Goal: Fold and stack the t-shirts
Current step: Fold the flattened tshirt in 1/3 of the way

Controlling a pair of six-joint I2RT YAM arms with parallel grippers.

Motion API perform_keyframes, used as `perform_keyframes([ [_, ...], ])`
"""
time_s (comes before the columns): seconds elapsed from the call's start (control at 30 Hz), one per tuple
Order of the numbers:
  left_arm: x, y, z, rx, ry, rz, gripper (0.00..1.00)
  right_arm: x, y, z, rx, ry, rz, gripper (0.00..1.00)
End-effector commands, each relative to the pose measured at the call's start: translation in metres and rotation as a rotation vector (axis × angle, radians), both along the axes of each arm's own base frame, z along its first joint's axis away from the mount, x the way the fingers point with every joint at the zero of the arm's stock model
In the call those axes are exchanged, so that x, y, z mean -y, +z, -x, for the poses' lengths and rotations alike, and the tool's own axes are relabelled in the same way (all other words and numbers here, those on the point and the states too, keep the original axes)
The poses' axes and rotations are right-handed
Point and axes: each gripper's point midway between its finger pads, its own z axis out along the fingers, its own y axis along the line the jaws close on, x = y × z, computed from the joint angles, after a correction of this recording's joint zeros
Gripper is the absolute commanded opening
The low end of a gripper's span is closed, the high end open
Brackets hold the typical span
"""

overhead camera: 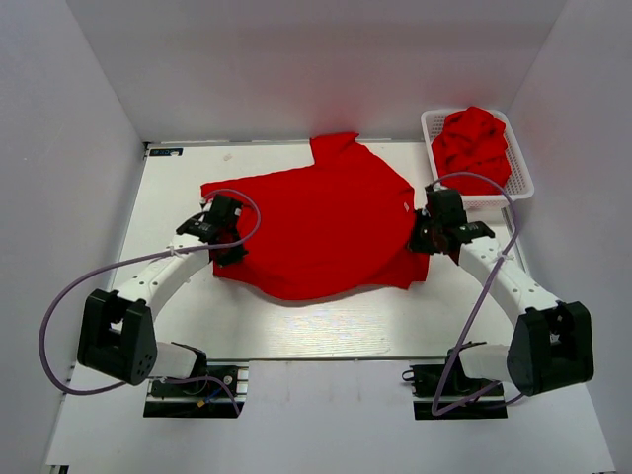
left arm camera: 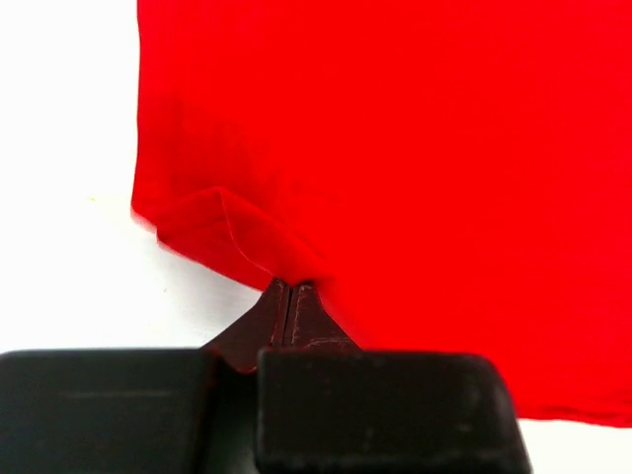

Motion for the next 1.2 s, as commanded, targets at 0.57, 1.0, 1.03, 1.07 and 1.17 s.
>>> perform_keyframes([
  [0.57,-0.041,0.015,-0.056,-0.028,0.195,-0.021,0.00,-0.010,0.061,-0.138,0.227,-0.010,0.052,0.00],
  [1.0,-0.055,0.005,-0.087,-0.040,0.230,0.020,0.00,-0.010,0.047,-0.189,0.215,0.007,0.061,0.00],
  [1.03,-0.053,0.005,-0.089,-0.033,0.226,0.032,0.00,-0.011,0.045,-0.192,0.212,0.008,0.060,0.00],
  [1.07,-0.055,0.001,-0.091,-0.038,0.231,0.039,0.00,-0.013,0.049,-0.195,0.219,0.012,0.049,0.00],
  [1.17,-0.056,-0.003,-0.103,-0.017,0.237,0.052,0.00,-0.014,0.037,-0.205,0.198,0.023,0.043,0.00],
])
